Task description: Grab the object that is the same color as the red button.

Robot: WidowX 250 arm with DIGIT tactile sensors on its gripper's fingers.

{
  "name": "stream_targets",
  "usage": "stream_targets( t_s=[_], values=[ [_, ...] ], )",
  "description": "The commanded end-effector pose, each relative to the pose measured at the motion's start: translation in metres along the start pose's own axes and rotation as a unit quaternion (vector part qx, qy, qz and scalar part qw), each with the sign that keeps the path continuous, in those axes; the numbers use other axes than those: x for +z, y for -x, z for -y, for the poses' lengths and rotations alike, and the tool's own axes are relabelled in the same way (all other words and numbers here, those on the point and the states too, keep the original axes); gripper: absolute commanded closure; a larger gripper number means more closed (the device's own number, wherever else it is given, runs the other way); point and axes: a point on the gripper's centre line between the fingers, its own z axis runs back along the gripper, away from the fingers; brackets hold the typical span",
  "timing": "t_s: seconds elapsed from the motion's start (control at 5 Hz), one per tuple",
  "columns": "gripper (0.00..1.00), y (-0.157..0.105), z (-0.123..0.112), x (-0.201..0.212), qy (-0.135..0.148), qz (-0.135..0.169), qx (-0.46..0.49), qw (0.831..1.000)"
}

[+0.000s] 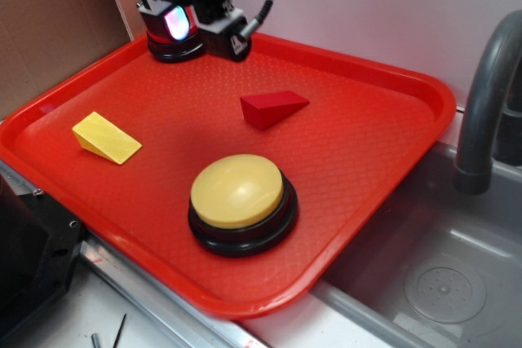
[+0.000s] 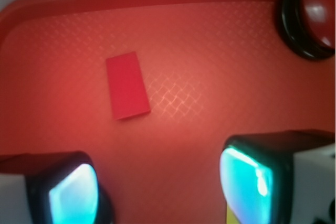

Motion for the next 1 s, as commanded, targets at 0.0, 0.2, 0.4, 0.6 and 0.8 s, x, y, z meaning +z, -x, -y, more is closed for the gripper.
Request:
stream_targets(
  t_s=[0.0, 0.2, 0.4, 0.6, 0.8],
  values=[
    [0.00, -0.018, 0.004, -0.033, -0.002, -0.004, -0.032, 0.999],
    [0.00, -0.021, 0.013, -0.049, 0.001, -0.015, -0.033, 0.999],
    [0.00, -0.036, 0.018, -0.060, 0.011, -0.017, -0.039, 0.999],
    [0.00, -0.044, 0.023, -0.065, 0.011, -0.016, -0.054, 0.998],
    [0.00, -0.048, 0.028, -0.067, 0.005, -0.022, -0.048, 0.999]
  ],
)
